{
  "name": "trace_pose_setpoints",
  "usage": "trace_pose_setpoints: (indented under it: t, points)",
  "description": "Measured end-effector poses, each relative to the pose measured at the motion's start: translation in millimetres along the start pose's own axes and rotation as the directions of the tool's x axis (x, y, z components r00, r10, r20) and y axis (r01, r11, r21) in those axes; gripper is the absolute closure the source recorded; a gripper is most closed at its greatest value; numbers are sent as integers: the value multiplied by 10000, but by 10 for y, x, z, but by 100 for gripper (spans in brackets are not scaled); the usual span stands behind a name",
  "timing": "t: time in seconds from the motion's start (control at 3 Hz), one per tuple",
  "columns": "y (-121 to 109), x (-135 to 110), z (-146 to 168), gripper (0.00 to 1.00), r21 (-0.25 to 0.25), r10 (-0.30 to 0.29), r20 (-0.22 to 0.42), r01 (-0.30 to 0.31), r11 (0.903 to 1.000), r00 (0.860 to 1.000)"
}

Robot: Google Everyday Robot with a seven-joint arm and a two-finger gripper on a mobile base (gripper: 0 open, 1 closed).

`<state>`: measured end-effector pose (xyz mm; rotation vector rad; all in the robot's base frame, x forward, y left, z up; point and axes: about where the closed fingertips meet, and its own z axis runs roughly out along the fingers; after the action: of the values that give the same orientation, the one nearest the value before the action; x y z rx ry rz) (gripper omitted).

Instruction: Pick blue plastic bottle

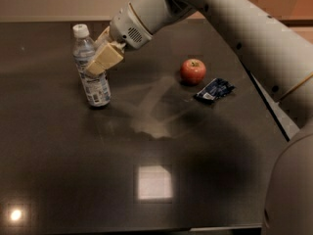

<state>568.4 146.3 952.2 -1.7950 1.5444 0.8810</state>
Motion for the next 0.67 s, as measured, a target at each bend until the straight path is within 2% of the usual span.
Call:
trace_pose_setpoints:
  t: [0.33,0.67]
  points:
    - [74,-134,-355,100,148,-202,310,198,9997,9993]
    - [145,-284,-735,100,286,-375,425,364,9989,9984]
